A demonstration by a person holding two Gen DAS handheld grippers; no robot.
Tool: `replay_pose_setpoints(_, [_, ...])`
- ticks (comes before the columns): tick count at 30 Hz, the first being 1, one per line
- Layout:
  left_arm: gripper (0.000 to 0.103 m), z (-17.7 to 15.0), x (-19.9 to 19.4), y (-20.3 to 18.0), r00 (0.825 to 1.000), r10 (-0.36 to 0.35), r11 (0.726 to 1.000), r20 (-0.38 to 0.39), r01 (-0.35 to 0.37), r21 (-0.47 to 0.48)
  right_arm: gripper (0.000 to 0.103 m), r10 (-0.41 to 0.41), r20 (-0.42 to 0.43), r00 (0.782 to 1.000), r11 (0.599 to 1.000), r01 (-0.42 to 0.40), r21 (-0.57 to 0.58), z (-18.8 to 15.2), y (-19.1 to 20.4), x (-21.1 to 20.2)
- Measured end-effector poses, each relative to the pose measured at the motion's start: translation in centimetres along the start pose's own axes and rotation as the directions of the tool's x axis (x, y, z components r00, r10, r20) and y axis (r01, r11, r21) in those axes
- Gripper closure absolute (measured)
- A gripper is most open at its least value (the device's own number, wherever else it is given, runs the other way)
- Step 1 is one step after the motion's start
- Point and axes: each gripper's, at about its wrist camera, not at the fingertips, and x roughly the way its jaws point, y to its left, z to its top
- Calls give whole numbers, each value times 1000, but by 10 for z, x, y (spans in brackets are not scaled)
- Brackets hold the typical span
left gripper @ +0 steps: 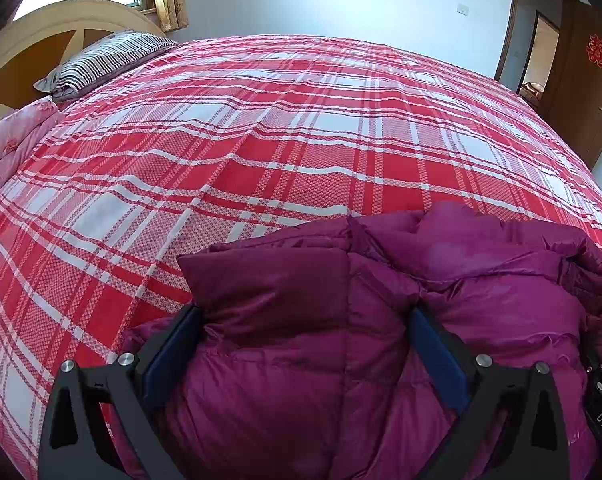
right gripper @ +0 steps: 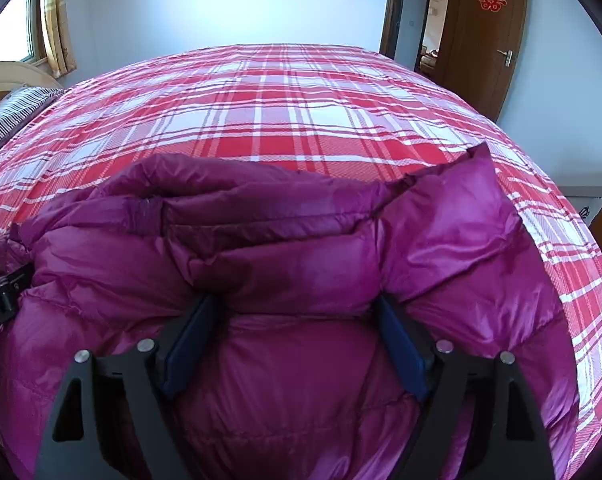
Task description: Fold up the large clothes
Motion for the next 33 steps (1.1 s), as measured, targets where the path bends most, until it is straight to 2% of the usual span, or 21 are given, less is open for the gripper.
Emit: replay_pose_setpoints(33, [1,1,1,1,1000,-12,1000,-17,12,-3,15,-46,-1,999,999,46,-28,1,5,1])
